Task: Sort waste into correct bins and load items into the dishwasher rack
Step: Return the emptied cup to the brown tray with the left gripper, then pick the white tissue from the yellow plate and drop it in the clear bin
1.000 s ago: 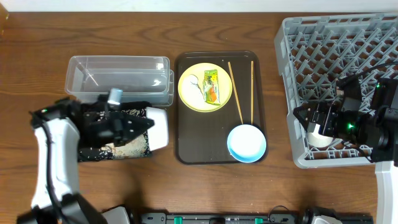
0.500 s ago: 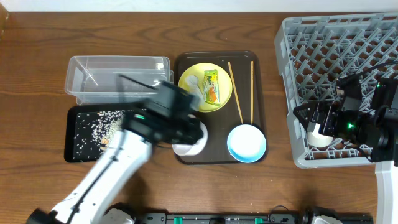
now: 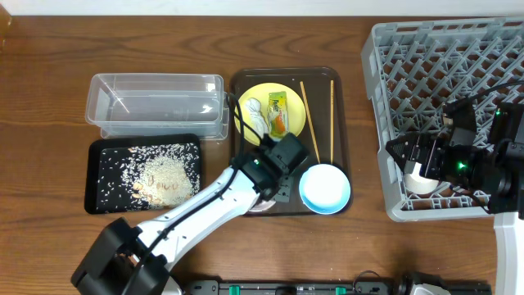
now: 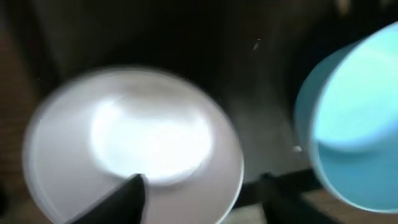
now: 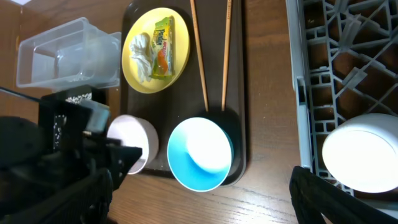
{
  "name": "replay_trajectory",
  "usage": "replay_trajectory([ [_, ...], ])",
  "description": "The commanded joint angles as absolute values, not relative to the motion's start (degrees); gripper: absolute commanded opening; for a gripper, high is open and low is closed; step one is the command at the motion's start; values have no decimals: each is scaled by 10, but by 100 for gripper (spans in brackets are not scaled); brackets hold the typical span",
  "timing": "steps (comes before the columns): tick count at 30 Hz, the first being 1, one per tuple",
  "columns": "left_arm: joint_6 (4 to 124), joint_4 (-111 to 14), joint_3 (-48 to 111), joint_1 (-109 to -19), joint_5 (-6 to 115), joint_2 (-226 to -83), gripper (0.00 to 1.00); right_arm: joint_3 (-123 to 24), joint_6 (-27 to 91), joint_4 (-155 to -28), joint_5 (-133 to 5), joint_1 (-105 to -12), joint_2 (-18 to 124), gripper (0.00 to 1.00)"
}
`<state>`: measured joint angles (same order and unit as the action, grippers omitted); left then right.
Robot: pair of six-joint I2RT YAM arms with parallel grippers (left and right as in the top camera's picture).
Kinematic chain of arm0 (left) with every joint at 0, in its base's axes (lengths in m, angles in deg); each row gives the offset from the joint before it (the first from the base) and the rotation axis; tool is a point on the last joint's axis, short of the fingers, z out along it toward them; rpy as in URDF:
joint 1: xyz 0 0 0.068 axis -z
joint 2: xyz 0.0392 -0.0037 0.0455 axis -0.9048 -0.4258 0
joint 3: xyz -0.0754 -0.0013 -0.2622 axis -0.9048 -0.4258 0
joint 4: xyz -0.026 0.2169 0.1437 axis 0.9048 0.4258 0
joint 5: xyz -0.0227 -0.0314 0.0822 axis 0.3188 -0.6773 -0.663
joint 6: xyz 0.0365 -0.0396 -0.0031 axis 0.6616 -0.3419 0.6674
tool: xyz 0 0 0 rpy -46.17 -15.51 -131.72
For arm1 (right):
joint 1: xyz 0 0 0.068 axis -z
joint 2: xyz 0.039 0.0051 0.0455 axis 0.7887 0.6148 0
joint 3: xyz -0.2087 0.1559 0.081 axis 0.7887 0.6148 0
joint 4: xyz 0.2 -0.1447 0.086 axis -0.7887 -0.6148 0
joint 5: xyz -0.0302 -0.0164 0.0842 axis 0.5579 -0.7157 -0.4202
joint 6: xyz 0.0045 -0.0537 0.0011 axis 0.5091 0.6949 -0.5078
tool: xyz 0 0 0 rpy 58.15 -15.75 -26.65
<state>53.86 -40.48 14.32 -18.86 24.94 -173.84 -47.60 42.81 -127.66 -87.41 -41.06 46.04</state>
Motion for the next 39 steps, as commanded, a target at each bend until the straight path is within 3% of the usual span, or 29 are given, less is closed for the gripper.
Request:
replay_trajectory([
  [1,587,-396,226,-195,214,-1704,68,-484,434,-1275,-873,-416,458,89],
  [13,692,-515,247,-340,242,-1815,70,-484,433,-1276,-873,-416,458,89],
  [26,699,-624,247,-350,181,-1962,68,-484,429,-1286,-873,-416,458,89],
  [29,691,-630,247,-350,181,-1983,54,-484,429,-1287,-873,-416,458,89],
  [34,663,-625,251,-350,184,-1978,19,-484,429,-1286,-873,-416,458,89],
  [35,653,-614,254,-350,183,-1970,8,-484,429,-1286,-873,-416,458,89],
  [39,632,-568,276,-350,190,-1912,6,-484,429,-1286,-873,-416,458,89],
])
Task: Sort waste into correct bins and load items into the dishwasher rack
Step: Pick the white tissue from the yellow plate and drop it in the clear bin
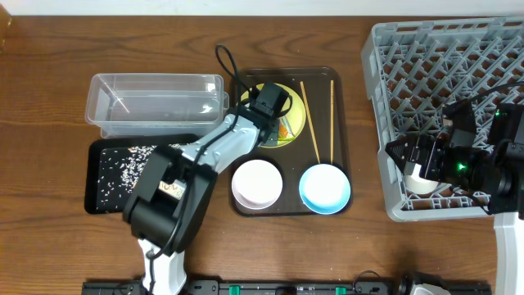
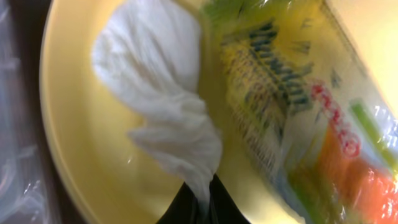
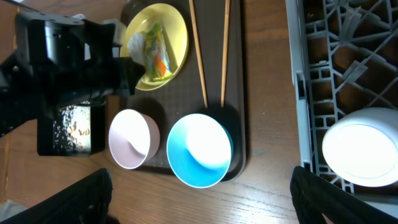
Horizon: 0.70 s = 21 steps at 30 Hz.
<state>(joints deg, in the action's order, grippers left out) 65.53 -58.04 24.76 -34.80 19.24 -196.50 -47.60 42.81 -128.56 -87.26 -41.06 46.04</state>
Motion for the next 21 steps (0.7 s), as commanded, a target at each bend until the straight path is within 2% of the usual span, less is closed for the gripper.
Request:
replay_trajectory([
  [1,632,-557,281,-350,193,-1890,6,-484,429,-1286,-873,-416,458,89],
  [8,640,-494,294,-371,162,-1765,6,-484,429,-1286,-873,-416,458,89],
  [14,639,-473,288,-471,137,-1779,8,-484,429,-1287,-873,-416,458,89],
  [16,640,-480,288,-503,165,-1795,26,-484,429,-1287,-873,-416,458,89],
  [18,649,-488,289,-527,251,-1800,48,-484,429,-1287,-873,-416,458,89],
  [20,655,-485,295,-534,317,-1796,59,-484,429,-1288,-873,-416,458,89],
  [21,655,-484,297,-531,326,-1792,61,-484,429,-1289,-873,-416,458,89],
])
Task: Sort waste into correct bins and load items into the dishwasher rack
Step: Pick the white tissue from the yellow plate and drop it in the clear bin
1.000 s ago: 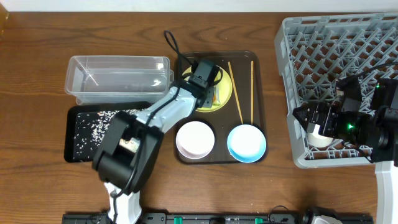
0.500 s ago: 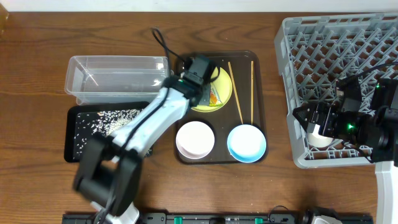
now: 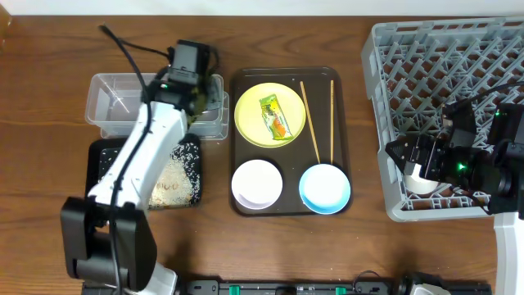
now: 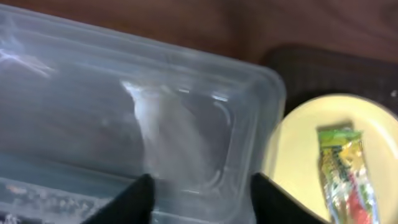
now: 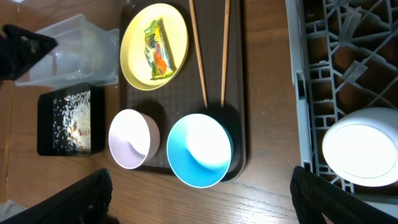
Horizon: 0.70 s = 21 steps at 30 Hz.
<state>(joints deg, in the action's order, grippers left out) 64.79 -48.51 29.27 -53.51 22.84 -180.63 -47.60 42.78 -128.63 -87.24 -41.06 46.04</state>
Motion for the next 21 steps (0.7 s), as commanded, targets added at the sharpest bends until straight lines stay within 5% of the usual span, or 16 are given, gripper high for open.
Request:
replay_trajectory([
  [1,655,-484,297,-524,327,-1787,62,-484,429,-1290,-873,-416,458,89],
  [12,706,-515,296,-383,258,-1845,63,-484,429,-1297,-873,-416,458,89],
  [21,654,-574,296,-360,319,-1970,63,-483,429,-1305,-873,-416,458,89],
])
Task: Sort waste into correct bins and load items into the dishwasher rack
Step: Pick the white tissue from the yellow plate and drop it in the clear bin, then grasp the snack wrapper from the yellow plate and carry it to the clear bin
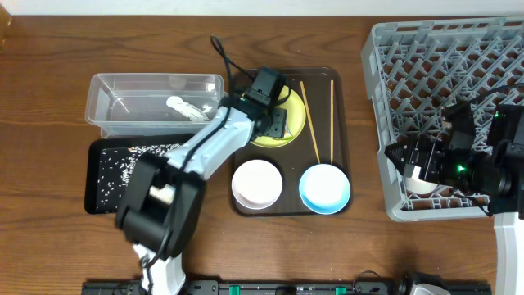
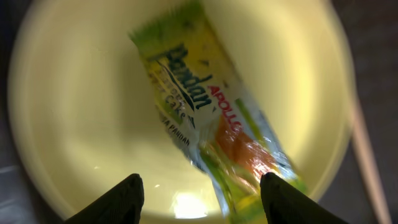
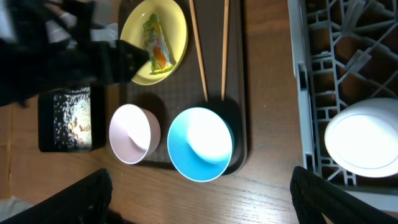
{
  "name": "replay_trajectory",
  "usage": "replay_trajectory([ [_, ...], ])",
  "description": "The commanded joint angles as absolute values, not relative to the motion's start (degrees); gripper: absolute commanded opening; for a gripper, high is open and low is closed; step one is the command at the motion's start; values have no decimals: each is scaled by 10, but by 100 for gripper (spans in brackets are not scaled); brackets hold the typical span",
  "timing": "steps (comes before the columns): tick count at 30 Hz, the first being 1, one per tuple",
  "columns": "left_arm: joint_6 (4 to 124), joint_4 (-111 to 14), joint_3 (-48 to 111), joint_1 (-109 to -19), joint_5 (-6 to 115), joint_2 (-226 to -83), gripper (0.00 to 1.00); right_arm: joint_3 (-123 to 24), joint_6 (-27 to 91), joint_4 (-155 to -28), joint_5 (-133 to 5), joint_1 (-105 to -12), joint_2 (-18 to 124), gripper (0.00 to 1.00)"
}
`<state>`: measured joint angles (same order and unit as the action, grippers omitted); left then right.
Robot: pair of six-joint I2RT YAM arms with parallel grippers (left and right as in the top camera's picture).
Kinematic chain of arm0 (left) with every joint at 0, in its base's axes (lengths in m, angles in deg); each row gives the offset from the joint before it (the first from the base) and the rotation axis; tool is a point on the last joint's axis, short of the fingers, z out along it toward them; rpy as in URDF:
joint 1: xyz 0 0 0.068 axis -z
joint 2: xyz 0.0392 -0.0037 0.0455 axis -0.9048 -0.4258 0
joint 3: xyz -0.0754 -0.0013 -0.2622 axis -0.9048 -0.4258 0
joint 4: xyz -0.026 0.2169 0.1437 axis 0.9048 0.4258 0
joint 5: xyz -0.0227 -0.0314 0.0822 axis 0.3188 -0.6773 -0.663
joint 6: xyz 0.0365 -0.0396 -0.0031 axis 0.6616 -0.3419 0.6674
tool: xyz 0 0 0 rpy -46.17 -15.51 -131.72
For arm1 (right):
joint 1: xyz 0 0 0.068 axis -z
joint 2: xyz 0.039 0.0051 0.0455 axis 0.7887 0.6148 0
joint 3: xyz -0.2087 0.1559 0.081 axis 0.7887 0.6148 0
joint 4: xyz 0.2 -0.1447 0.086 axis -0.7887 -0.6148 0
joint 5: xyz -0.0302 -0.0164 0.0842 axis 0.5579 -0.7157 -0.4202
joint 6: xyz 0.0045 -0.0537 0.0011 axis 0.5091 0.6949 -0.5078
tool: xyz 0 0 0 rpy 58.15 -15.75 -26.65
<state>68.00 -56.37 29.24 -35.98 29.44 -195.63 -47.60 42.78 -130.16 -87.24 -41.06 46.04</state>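
Observation:
My left gripper hangs open just above the yellow plate, its fingers astride the near end of a green and orange snack wrapper lying on it. A crumpled white tissue lies in the clear plastic bin. A pink bowl, a blue bowl and two chopsticks lie on the brown tray. My right gripper stands open at the front left corner of the grey dishwasher rack, beside a white bowl that sits in the rack.
A black tray strewn with rice lies in front of the clear bin. The rack fills the right side of the table. Bare wood runs along the front edge.
My left gripper was open over the clear bin and now is open over the yellow plate, above the wrapper. The tissue shows in the bin. The right arm has not moved.
First my left gripper was low over the pink bowl, with tissue and wrapper on the yellow plate. Then it was shut on the tissue on the plate. Then it was open over the clear bin. Now the tissue lies in the bin and the gripper is over the plate.

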Motion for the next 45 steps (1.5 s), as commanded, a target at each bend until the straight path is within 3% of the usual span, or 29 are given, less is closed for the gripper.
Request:
replay_trajectory([
  [1,649,-581,296,-360,326,-1977,62,-483,429,-1305,-873,-416,458,89],
  [4,641,-590,296,-360,345,-1989,54,-483,429,-1305,-873,-416,458,89],
  [8,639,-583,296,-358,346,-1991,27,-483,429,-1306,-873,-416,458,89],
  [10,639,-574,296,-358,346,-1991,9,-483,429,-1306,-873,-416,458,88],
  [11,639,-569,296,-358,344,-1991,6,-483,429,-1306,-873,-416,458,88],
  [32,610,-534,298,-358,272,-1839,6,-483,434,-1308,-873,-416,458,89],
  [33,612,-538,298,-358,277,-1841,10,-483,434,-1308,-873,-416,458,89],
  [35,631,-545,298,-355,280,-1852,50,-483,434,-1307,-873,-416,458,89],
  [36,644,-546,298,-352,280,-1860,64,-483,434,-1306,-873,-416,458,89],
  [37,657,-548,298,-349,280,-1871,70,-483,434,-1306,-873,-416,458,89],
  [39,677,-552,298,-345,279,-1897,78,-483,434,-1306,-873,-416,458,89],
  [45,689,-565,298,-344,280,-1962,79,-483,434,-1307,-873,-416,458,89],
])
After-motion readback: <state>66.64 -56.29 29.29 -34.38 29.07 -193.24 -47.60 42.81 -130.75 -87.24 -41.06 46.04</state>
